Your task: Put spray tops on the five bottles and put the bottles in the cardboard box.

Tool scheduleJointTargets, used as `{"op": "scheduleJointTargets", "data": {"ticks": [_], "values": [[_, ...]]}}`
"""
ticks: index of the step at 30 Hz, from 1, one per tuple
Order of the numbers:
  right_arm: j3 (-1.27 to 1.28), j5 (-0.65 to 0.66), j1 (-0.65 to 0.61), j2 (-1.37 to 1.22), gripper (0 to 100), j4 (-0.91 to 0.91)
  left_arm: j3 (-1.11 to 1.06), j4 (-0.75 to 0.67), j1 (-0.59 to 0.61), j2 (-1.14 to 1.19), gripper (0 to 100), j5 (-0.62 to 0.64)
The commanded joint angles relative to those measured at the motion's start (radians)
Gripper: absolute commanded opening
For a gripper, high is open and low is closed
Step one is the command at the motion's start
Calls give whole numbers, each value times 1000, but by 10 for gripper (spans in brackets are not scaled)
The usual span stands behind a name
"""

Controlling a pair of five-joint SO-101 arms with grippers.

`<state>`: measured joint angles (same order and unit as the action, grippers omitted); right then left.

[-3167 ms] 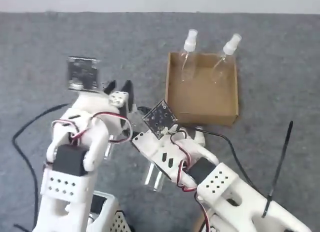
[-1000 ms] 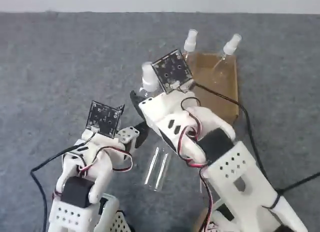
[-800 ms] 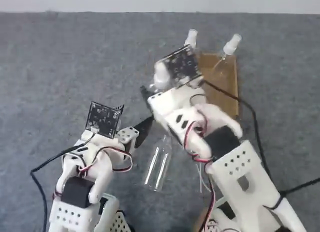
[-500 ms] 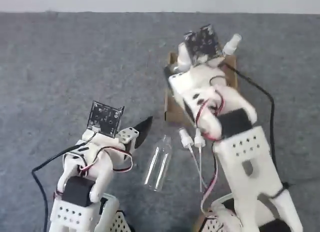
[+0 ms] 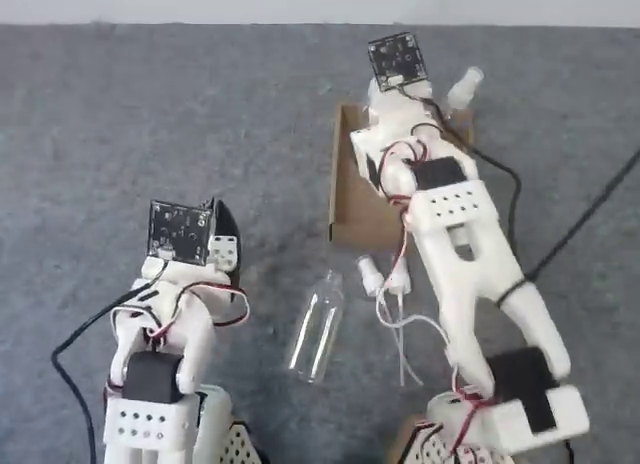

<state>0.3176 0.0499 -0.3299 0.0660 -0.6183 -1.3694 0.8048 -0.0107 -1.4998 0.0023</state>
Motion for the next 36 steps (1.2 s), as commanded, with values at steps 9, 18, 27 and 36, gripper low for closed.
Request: {"op": "scheduleJointTargets", "data": {"ticks": [9, 18, 27, 36], "values": [[-71, 8, 12, -122, 6, 165, 4, -25, 2, -14, 11, -5], [-71, 6, 7, -177, 9, 168, 4, -25, 2, -14, 11, -5], [-71, 6, 5, -179, 106, 160, 4, -23, 2, -14, 11, -5], [-71, 8, 4, -177, 236, 157, 2, -23, 3, -14, 11, -5]]}}
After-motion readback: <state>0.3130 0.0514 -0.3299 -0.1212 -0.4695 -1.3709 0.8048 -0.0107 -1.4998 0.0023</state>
